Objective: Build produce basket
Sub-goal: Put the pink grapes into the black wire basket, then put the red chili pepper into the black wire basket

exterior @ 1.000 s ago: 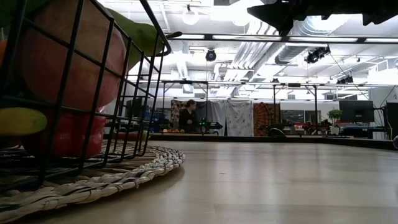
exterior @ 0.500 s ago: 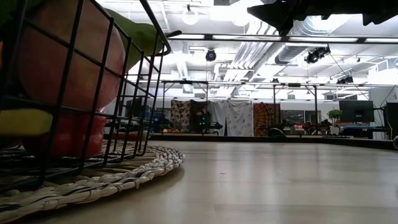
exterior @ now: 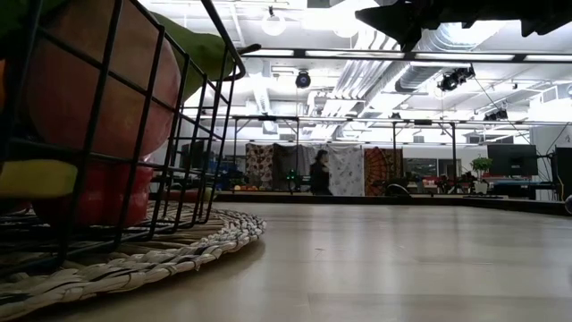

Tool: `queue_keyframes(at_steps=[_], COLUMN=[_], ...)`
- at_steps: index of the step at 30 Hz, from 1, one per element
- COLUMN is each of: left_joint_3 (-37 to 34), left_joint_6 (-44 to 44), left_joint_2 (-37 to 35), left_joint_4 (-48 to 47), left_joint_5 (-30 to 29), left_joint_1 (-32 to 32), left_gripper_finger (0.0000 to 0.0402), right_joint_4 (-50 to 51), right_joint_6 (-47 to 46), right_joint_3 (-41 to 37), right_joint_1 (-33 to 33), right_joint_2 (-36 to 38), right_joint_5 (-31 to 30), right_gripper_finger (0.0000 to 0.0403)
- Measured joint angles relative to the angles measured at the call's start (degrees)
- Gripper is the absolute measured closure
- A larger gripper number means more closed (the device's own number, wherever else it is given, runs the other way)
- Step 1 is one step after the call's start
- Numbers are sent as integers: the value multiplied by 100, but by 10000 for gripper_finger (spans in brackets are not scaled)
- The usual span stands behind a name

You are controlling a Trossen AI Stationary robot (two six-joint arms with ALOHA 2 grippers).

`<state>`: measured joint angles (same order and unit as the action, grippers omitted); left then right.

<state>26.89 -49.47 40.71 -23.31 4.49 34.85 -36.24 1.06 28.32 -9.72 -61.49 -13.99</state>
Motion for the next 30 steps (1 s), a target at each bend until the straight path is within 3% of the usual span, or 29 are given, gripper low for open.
queue_keyframes(at_steps=[12, 17, 20, 25, 30], left_joint_3=[0, 0, 77, 682, 1008], left_joint_6=[13, 484, 1157, 3156, 5261], left_joint_2=[0, -37, -129, -243, -245], left_joint_4=[74, 914, 1606, 1745, 1816], left_joint_5=[-769, -1140, -1256, -1744, -3608], left_joint_1=[0, -12, -151, -459, -827], left_gripper_finger=[287, 243, 225, 213, 213], right_joint_4=[-1, -1, -9, -41, -42], right_joint_6=[0, 42, 42, -103, -111], right_joint_3=[0, 0, 0, 2, 2], right_joint_1=[-1, 0, 27, 193, 281], right_joint_2=[0, 0, 0, 0, 0], right_joint_5=[-1, 0, 2, 3, 51], right_gripper_finger=[134, 134, 134, 134, 134])
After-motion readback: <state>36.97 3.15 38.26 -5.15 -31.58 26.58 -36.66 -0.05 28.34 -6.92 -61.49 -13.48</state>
